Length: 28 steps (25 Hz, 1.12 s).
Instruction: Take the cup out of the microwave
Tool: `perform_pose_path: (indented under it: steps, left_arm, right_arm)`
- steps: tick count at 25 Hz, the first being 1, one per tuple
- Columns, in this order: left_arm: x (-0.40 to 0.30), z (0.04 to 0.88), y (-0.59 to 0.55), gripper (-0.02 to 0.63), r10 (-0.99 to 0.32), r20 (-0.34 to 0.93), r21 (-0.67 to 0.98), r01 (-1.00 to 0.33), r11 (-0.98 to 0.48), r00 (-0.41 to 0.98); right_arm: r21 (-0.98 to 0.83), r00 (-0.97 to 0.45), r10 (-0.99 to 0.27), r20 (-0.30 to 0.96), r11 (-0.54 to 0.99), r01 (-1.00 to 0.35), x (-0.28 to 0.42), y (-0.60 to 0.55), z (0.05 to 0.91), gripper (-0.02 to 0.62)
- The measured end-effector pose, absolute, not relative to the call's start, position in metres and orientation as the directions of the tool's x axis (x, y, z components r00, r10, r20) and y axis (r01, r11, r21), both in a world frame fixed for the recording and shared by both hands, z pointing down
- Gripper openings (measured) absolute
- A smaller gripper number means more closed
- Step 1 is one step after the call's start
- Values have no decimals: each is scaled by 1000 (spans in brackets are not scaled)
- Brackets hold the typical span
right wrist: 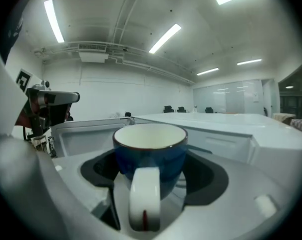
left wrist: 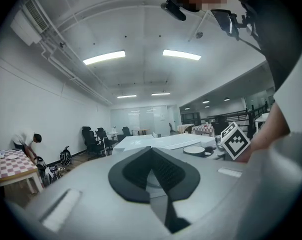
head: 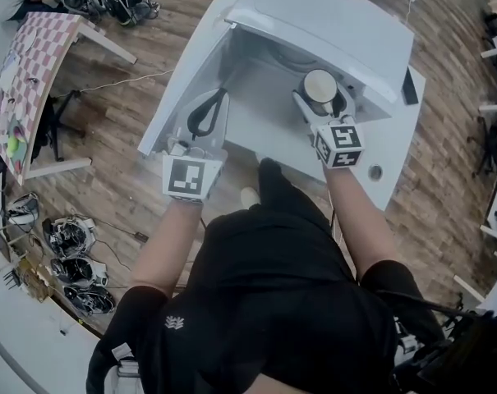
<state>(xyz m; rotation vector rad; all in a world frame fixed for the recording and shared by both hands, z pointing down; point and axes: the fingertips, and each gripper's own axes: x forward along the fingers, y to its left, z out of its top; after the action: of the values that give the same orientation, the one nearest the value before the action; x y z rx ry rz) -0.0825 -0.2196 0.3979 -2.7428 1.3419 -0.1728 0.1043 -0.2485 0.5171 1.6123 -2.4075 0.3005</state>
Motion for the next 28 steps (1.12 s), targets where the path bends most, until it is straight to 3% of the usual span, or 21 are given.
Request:
perform_pose_path:
  steps: [28]
  left_arm:
    - [-86,309,-249,5,-796,-11,-141,-789,-597,605]
  right_arm:
    - [-53,-443,-851,282,448,-893,128,-247,398,387]
